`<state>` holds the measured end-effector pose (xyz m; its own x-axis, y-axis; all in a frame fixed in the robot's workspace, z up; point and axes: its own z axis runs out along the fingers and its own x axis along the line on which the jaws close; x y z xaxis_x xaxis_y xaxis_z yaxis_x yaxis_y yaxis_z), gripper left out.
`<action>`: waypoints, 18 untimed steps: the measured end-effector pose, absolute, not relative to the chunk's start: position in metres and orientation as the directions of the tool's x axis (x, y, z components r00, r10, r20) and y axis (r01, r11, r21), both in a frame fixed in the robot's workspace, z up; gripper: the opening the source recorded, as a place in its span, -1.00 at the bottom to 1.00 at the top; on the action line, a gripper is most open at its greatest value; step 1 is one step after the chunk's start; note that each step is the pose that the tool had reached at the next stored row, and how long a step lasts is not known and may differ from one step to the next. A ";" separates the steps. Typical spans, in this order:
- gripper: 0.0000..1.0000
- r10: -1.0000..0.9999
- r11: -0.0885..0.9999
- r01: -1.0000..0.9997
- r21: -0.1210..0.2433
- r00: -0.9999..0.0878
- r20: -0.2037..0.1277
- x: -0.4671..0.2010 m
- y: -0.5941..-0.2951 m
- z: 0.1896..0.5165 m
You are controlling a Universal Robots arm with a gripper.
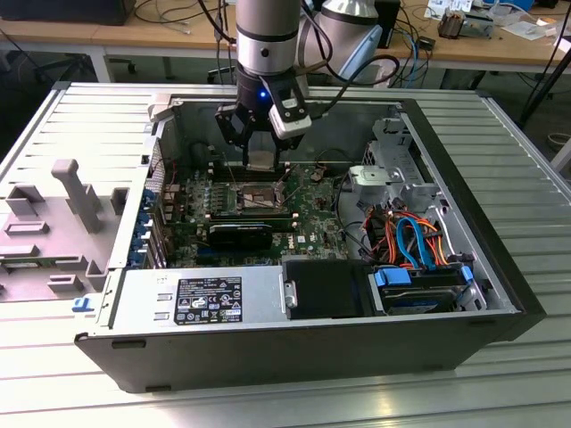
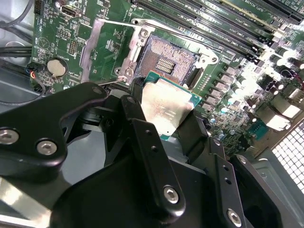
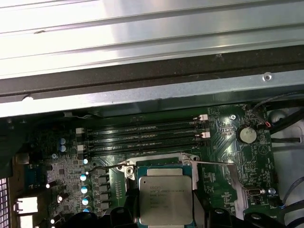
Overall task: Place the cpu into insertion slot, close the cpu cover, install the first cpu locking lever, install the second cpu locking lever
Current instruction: 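Place the cpu into insertion slot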
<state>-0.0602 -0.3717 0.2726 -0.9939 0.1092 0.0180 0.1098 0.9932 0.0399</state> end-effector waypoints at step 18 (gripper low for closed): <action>0.09 0.129 0.991 0.129 0.040 -0.992 0.018 -0.060 -0.372 0.269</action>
